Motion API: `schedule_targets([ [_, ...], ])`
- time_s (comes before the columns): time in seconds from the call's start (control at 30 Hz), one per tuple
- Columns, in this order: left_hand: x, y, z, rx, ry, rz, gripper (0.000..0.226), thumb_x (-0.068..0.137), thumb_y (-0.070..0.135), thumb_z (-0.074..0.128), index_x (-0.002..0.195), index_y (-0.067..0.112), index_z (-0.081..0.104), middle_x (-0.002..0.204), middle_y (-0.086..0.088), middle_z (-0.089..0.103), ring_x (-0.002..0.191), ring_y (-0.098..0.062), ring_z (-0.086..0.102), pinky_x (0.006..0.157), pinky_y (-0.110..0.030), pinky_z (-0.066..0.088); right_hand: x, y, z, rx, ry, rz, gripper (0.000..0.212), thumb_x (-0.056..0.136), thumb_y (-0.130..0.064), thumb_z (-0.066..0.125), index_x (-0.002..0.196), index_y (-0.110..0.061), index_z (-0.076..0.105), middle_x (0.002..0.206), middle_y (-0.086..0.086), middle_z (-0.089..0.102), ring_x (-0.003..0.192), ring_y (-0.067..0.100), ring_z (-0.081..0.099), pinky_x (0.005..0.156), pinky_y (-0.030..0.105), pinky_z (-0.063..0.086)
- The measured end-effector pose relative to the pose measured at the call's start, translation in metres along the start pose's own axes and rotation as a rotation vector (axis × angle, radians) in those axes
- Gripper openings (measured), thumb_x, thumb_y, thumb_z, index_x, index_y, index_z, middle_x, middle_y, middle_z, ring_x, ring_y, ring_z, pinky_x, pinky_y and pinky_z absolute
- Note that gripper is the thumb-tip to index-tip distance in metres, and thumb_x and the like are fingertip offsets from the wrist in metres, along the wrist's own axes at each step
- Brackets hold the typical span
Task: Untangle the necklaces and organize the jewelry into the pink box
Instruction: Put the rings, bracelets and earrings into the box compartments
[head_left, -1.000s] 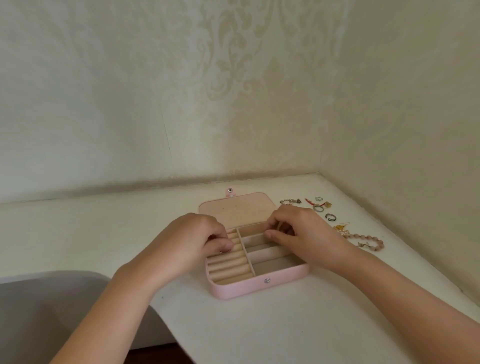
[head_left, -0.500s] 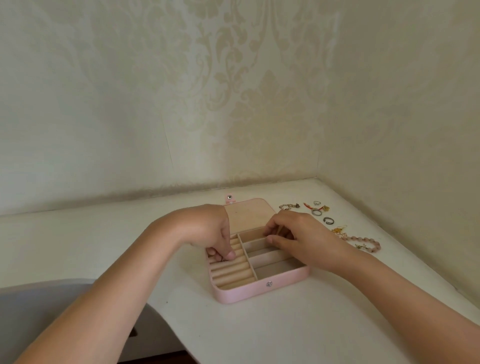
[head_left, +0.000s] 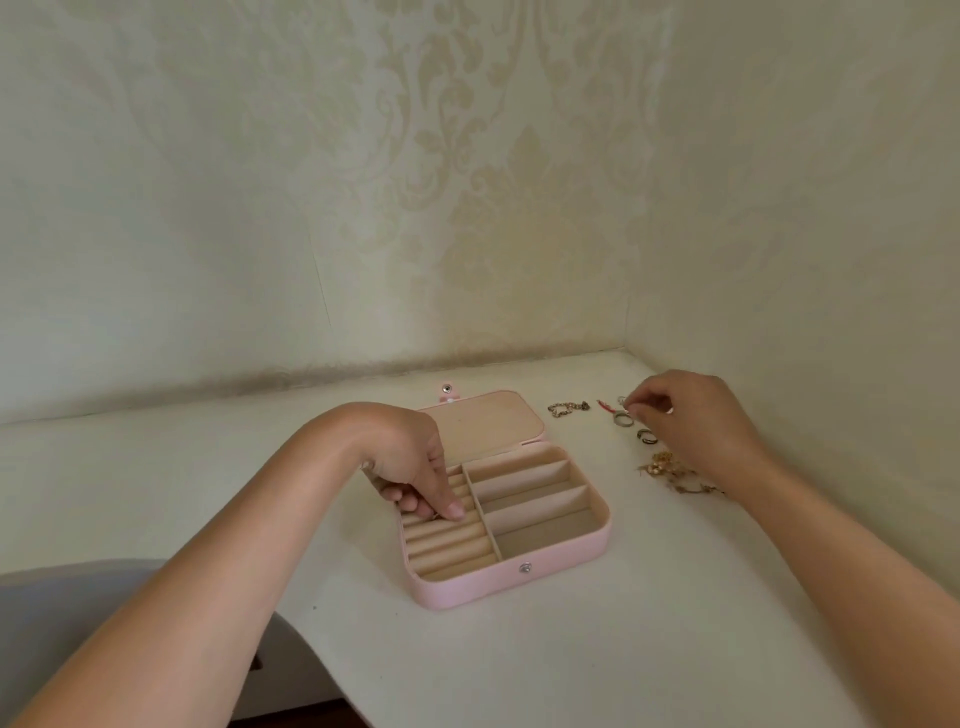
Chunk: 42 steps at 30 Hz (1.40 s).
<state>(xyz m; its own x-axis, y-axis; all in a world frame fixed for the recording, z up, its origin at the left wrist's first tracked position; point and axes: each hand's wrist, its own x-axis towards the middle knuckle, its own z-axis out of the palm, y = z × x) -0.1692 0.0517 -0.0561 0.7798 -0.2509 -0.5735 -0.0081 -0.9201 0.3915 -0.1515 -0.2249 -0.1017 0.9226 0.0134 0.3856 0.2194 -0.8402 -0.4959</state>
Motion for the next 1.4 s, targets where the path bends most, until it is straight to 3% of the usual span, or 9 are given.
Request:
schedule_targets([
  [0.1, 0.000, 0.003, 0.000, 0.020, -0.019, -0.019, 0.023, 0.075, 0.031, 0.078, 0.064, 0.017, 0.063, 0.055, 0.008, 0.061, 0.048, -0.003, 0.050, 0.047, -0.012, 0.042, 0.002, 0.013, 0.003, -0.005, -0.083, 0.045, 0.011, 0.085, -0.025, 0.068, 0.093, -0.019, 0.072, 0.085, -0.010, 0.060, 0.084, 0.012, 0.057, 0.072, 0.025, 0.040],
  [0.3, -0.006, 0.003, 0.001, -0.001, 0.003, -0.002, 0.020, 0.077, 0.032, 0.077, 0.072, 0.018, 0.064, 0.055, 0.009, 0.059, 0.050, -0.004, 0.049, 0.047, -0.013, 0.041, 0.011, 0.014, 0.019, -0.190, -0.179, 0.010, 0.021, 0.089, -0.025, 0.062, 0.107, -0.016, 0.067, 0.105, 0.001, 0.062, 0.097, 0.018, 0.057, 0.079, 0.028, 0.042],
  [0.47, -0.003, -0.001, 0.007, -0.259, 0.315, 0.131, 0.026, 0.083, 0.034, 0.070, 0.073, 0.013, 0.060, 0.056, 0.005, 0.056, 0.049, -0.009, 0.045, 0.045, -0.015, 0.038, 0.017, 0.014, 0.022, -0.247, -0.255, 0.054, 0.010, 0.090, -0.023, 0.057, 0.093, -0.019, 0.067, 0.092, -0.006, 0.061, 0.103, 0.020, 0.051, 0.085, 0.034, 0.042],
  [0.6, -0.001, 0.008, 0.016, -0.480, 0.430, 0.205, 0.023, 0.088, 0.025, 0.066, 0.070, 0.014, 0.058, 0.060, 0.002, 0.057, 0.043, -0.005, 0.047, 0.041, -0.014, 0.035, 0.017, 0.013, 0.024, -0.436, -0.341, 0.007, 0.019, 0.097, -0.026, 0.046, 0.104, -0.019, 0.062, 0.110, 0.000, 0.055, 0.111, 0.023, 0.040, 0.081, 0.035, 0.031],
  [0.67, -0.003, 0.013, 0.019, -0.557, 0.434, 0.242, 0.018, 0.089, 0.020, 0.065, 0.074, 0.011, 0.063, 0.062, 0.000, 0.060, 0.044, -0.004, 0.050, 0.042, -0.014, 0.037, 0.014, 0.008, 0.026, -0.506, -0.280, -0.079, 0.020, 0.099, -0.025, 0.042, 0.106, -0.018, 0.058, 0.113, 0.002, 0.053, 0.111, 0.023, 0.040, 0.079, 0.034, 0.026],
  [0.8, -0.007, 0.015, 0.023, -0.739, 0.371, 0.341, 0.012, 0.089, 0.015, 0.063, 0.090, 0.009, 0.073, 0.075, -0.001, 0.070, 0.057, -0.005, 0.060, 0.048, -0.013, 0.042, -0.005, -0.033, 0.020, -0.232, 0.070, -0.522, 0.021, 0.092, -0.026, 0.047, 0.087, -0.012, 0.062, 0.090, 0.006, 0.060, 0.089, 0.030, 0.052, 0.071, 0.035, 0.033],
  [0.93, -0.014, 0.011, 0.030, -0.852, 0.300, 0.414, 0.012, 0.080, 0.022, 0.067, 0.083, 0.015, 0.076, 0.082, -0.003, 0.074, 0.064, -0.006, 0.065, 0.052, -0.013, 0.047, -0.037, -0.077, 0.027, -0.302, 0.129, -0.811, 0.017, 0.092, -0.023, 0.046, 0.084, -0.014, 0.059, 0.084, 0.003, 0.054, 0.080, 0.020, 0.041, 0.067, 0.030, 0.029],
  [1.23, -0.034, -0.001, 0.033, -0.925, 0.329, 0.391, 0.022, 0.065, 0.018, 0.071, 0.083, 0.007, 0.075, 0.079, -0.009, 0.073, 0.063, -0.009, 0.067, 0.057, -0.016, 0.053, -0.052, -0.093, 0.030, -0.315, 0.142, -0.870, 0.022, 0.097, -0.023, 0.037, 0.087, -0.013, 0.054, 0.087, 0.003, 0.053, 0.078, 0.021, 0.045, 0.068, 0.030, 0.030],
  [1.4, -0.033, -0.008, 0.034, -0.661, 0.629, 0.333, 0.010, 0.074, 0.002, 0.075, 0.079, 0.010, 0.075, 0.066, -0.005, 0.072, 0.059, -0.010, 0.067, 0.062, -0.020, 0.057, -0.051, -0.091, 0.026, 0.021, -0.039, -0.749, 0.016, 0.090, -0.022, 0.048, 0.088, -0.009, 0.058, 0.087, 0.000, 0.055, 0.082, 0.009, 0.040, 0.070, 0.015, 0.029],
])
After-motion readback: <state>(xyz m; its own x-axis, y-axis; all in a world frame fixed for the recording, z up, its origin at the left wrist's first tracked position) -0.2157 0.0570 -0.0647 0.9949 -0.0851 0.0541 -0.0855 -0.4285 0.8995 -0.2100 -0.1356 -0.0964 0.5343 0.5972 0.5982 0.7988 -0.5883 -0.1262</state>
